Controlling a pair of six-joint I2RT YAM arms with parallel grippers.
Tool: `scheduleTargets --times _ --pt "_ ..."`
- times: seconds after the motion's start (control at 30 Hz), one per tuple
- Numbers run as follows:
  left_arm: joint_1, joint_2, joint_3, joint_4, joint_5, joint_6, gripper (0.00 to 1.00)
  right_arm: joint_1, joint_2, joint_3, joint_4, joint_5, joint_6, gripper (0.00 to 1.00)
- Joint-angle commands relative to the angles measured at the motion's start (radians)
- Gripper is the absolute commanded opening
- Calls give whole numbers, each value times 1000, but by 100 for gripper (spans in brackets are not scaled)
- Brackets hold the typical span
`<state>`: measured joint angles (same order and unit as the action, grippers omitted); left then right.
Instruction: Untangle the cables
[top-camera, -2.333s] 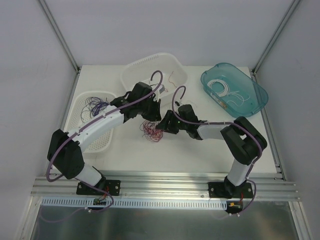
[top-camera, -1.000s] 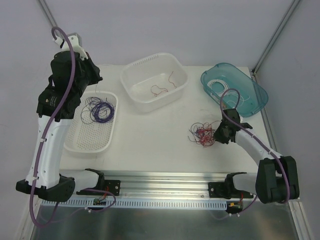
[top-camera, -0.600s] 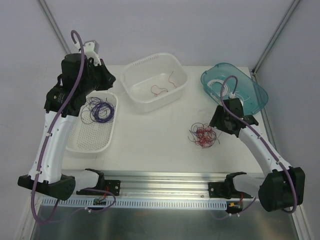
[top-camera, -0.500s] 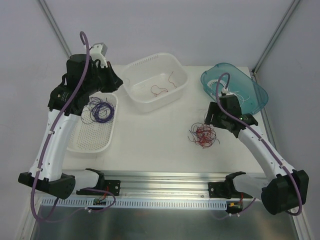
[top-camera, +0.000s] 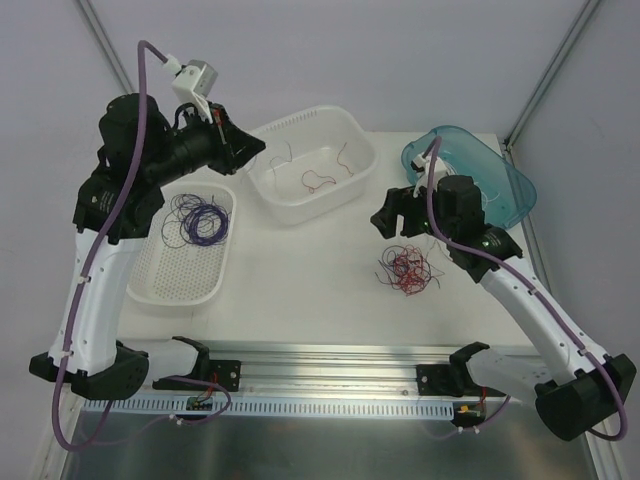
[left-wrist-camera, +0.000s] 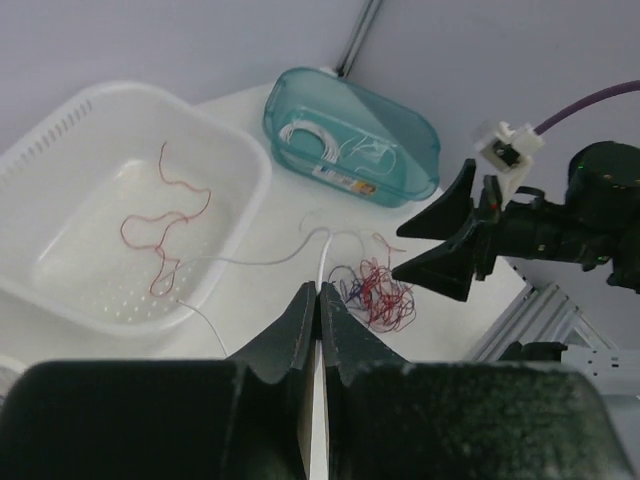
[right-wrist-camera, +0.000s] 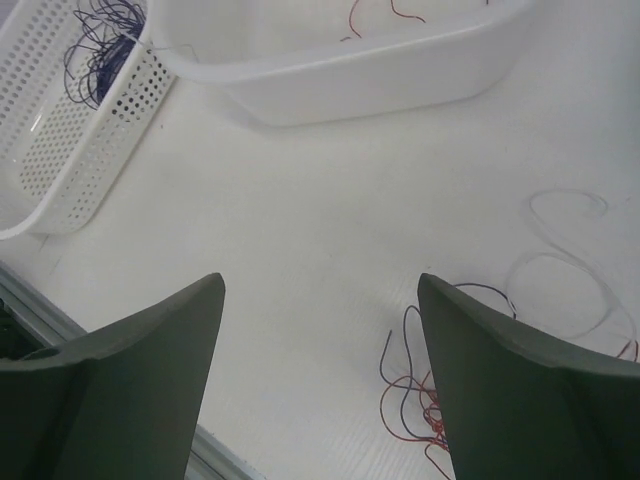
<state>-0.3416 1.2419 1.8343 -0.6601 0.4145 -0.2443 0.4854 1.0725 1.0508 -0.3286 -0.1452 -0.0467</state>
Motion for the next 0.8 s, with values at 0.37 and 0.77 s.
scheduleTargets --times 0.37,0.77 --pt "-59 50 290 120 207 -64 0 28 -59 92 143 -151 -51 93" --pt "-155 -2 -90 232 181 -95 0 74 0 52 285 -339 16 96"
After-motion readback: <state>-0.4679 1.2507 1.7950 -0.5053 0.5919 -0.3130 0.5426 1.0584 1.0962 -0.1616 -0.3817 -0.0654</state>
